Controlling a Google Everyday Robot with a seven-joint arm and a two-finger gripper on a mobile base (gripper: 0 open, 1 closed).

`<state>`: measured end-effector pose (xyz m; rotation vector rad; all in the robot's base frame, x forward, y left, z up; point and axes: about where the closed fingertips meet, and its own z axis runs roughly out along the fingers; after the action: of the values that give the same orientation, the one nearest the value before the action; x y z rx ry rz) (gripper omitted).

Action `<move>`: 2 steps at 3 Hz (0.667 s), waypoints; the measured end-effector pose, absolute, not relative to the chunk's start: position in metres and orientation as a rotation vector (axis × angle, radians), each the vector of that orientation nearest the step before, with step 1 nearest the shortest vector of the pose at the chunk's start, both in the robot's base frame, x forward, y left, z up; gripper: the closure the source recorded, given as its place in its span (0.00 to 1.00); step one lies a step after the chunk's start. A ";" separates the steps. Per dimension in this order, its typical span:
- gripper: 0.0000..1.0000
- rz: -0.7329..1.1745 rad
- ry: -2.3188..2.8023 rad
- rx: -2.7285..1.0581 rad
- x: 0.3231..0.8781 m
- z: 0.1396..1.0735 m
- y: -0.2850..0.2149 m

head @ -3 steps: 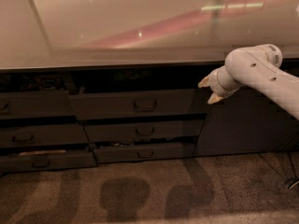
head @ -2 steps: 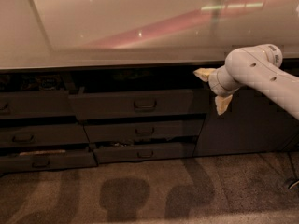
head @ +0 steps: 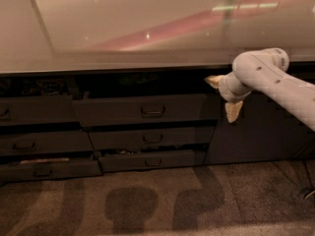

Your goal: Open top drawer

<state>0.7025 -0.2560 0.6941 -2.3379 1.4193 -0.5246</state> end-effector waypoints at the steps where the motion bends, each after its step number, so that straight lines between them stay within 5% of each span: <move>1: 0.00 -0.494 1.476 -2.347 0.713 0.675 -0.265; 2: 0.00 -0.493 1.476 -2.348 0.713 0.675 -0.265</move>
Offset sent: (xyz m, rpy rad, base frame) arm 0.0084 -0.0075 -0.0157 -0.0052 0.0339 -0.0258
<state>0.7127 -0.2652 0.6750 -2.3479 1.4763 -0.4931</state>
